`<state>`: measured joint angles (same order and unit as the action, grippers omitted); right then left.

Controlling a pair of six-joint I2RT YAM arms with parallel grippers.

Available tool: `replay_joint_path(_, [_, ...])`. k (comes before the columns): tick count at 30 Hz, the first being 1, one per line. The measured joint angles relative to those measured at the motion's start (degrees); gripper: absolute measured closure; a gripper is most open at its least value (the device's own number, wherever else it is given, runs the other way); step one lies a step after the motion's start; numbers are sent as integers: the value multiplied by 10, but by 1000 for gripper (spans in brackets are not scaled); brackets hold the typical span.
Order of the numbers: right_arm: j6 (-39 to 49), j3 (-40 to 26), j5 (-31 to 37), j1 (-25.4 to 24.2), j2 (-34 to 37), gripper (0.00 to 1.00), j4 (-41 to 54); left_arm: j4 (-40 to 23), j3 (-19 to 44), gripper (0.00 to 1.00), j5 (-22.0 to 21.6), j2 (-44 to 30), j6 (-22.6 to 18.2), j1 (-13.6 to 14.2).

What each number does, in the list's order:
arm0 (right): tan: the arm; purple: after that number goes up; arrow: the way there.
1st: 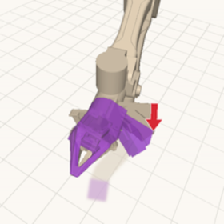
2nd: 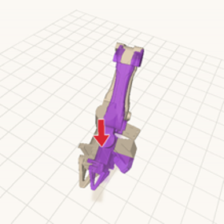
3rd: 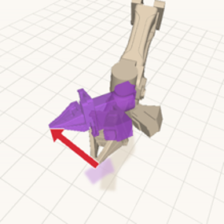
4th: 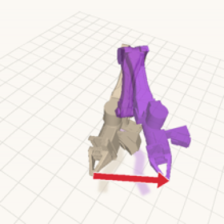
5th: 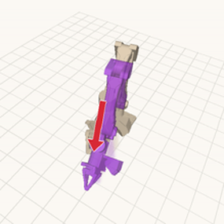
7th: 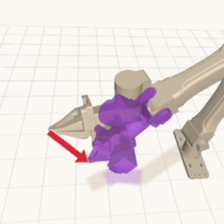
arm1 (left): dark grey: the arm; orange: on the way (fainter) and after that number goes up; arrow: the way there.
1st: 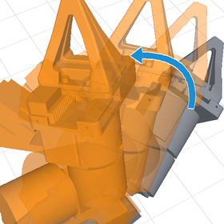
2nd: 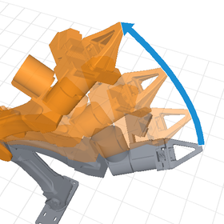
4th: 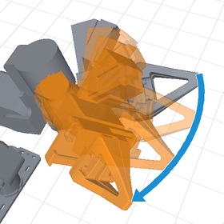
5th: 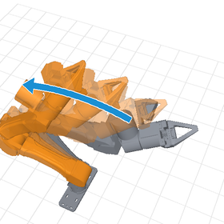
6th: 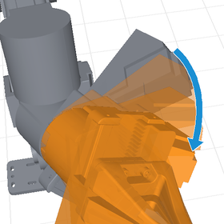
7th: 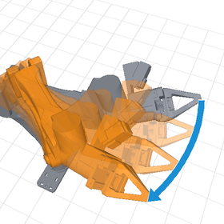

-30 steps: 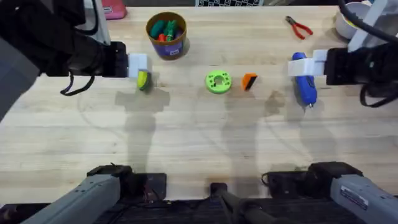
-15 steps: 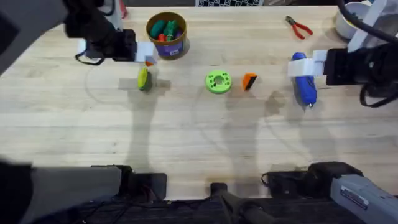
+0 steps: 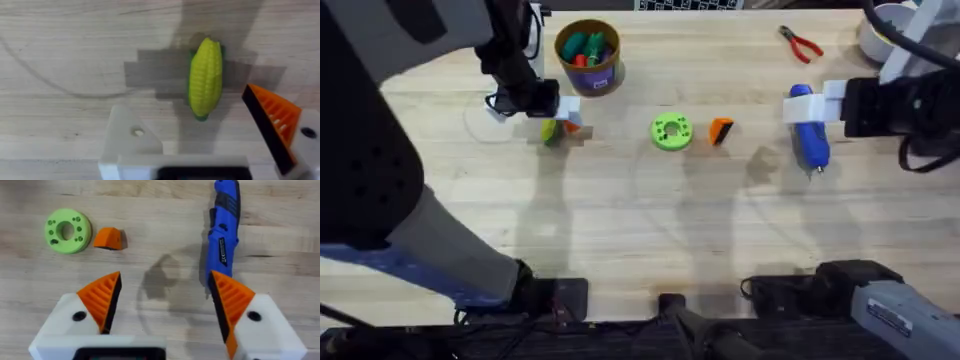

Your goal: Pick up the gripper from the table and insert it into the empty holder that is missing its gripper. Then pick up a screw, insert it into the mounting hole, and use the screwdriver to tighten it. Finally, clean up the table by picking up the vegetable and placing it into the bucket.

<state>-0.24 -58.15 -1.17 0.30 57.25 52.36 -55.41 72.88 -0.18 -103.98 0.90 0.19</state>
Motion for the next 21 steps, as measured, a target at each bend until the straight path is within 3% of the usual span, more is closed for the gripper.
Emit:
replay_joint_path(5, [0, 0, 0, 0, 0, 7, 0, 8, 0, 83, 3, -22, 0, 0])
replay_joint_path(8, [0, 0, 0, 0, 0, 8, 0, 10, 0, 202, 4, -28, 0, 0])
replay_joint_path(10, [0, 0, 0, 0, 0, 8, 0, 10, 0, 397, 4, -28, 0, 0])
replay_joint_path(14, [0, 0, 0, 0, 0, 8, 0, 10, 0, 967, 4, -28, -2, 0])
replay_joint_path(21, [0, 0, 0, 0, 0, 8, 0, 10, 0, 993, 5, -28, 0, 0])
